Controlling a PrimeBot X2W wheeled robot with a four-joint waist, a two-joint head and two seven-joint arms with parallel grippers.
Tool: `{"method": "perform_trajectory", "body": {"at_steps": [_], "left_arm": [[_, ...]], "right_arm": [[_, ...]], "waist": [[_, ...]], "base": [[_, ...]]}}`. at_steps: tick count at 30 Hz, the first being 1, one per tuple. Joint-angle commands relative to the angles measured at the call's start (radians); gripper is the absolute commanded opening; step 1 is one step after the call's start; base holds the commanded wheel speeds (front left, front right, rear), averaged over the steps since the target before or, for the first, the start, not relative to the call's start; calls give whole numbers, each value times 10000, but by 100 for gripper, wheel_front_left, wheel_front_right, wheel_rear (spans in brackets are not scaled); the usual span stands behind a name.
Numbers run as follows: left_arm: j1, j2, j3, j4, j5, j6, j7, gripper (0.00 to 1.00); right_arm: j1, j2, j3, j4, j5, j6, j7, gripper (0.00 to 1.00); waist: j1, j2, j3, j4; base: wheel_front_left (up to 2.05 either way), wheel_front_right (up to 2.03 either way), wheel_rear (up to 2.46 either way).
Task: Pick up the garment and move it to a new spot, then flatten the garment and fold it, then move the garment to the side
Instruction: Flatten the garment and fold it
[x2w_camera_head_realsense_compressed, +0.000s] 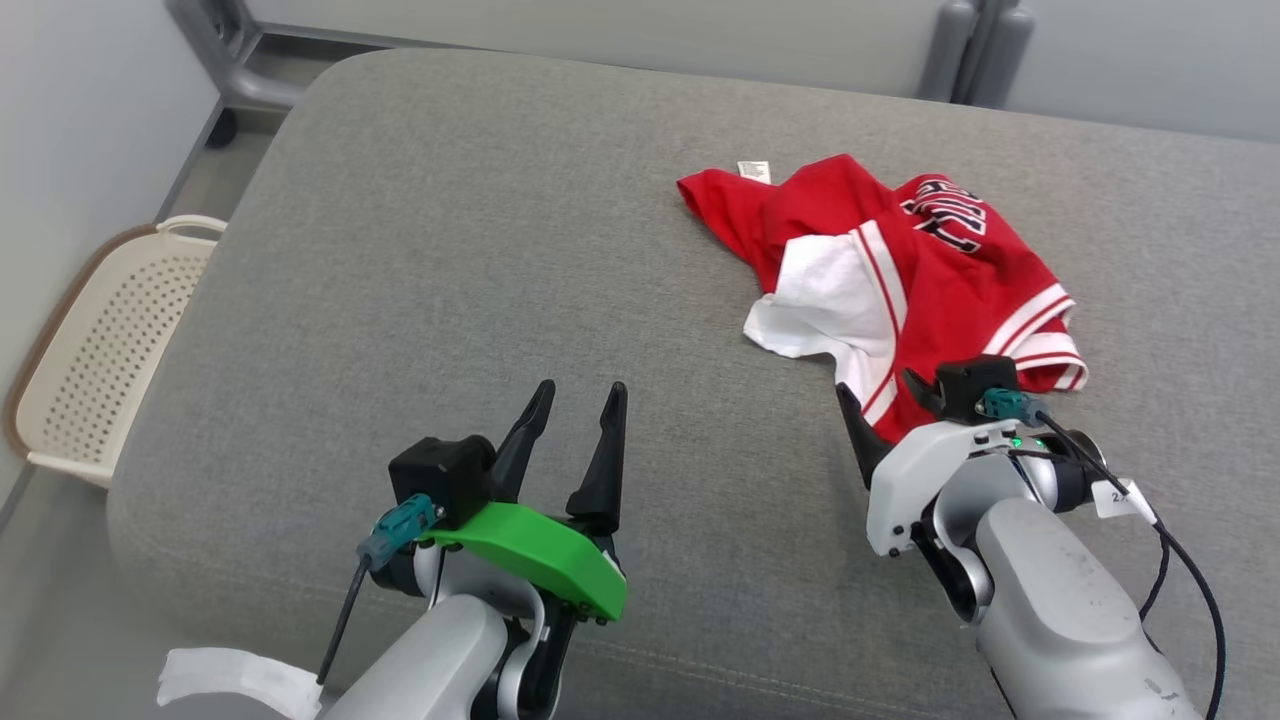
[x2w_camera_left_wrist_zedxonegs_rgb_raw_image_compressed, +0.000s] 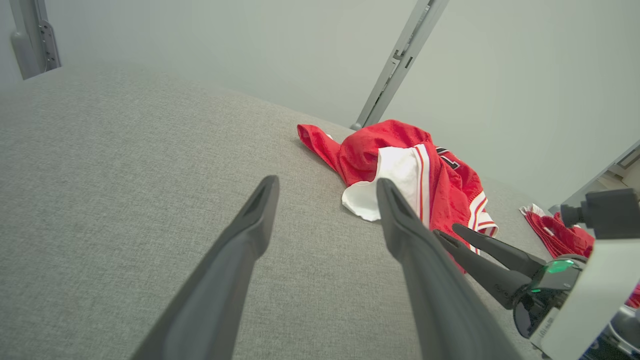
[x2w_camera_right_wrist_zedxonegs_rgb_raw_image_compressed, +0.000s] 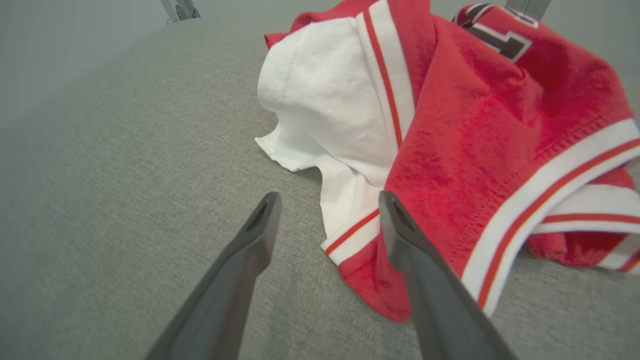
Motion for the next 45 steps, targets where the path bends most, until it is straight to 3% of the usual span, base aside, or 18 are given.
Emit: {"method": "perform_trajectory", "body": {"at_steps": [1, 15, 16, 17, 21, 26, 33, 45], "left_arm": [[94, 38, -9, -101, 93, 65, 6, 100], [-86, -196, 16, -272, 165, -19, -87, 100], [-96, -208, 32, -259, 171, -29, -97, 100], [-105, -219, 50, -245, 179, -28, -106, 100], [-110, -214, 133, -201, 210, -43, -98, 100], [-71, -185, 223, -180, 219, -26, -122, 100], [114, -94, 328, -253, 266, 61, -149, 100], [374, 119, 450, -472, 257, 235, -119, 100]], "right_arm": [[-294, -58, -98, 399, -99, -4, -1, 100], [-2238, -348, -738, 3702, -1107, -4, -410, 100], [-2321, -349, -785, 3872, -1157, -4, -460, 85], [-2395, -357, -853, 4017, -1218, -4, -531, 51], [-2653, -353, -1046, 4491, -1462, -4, -854, 0], [-2837, -262, -959, 4793, -1607, -5, -1216, 0], [-2784, -420, 67, 4704, -1423, -5, -1846, 0], [-1257, -2081, 2144, 3059, 173, -8, -1600, 0]], "waist": [[0, 0, 343, 595], [0, 0, 824, 1446], [0, 0, 835, 1451], [0, 0, 842, 1446], [0, 0, 847, 1352], [0, 0, 815, 1098], [0, 0, 635, 404], [0, 0, 403, -989]], "base": [[0, 0, 0], [0, 0, 0], [0, 0, 0], [0, 0, 0], [0, 0, 0], [0, 0, 0], [0, 0, 0], [0, 0, 0]]}}
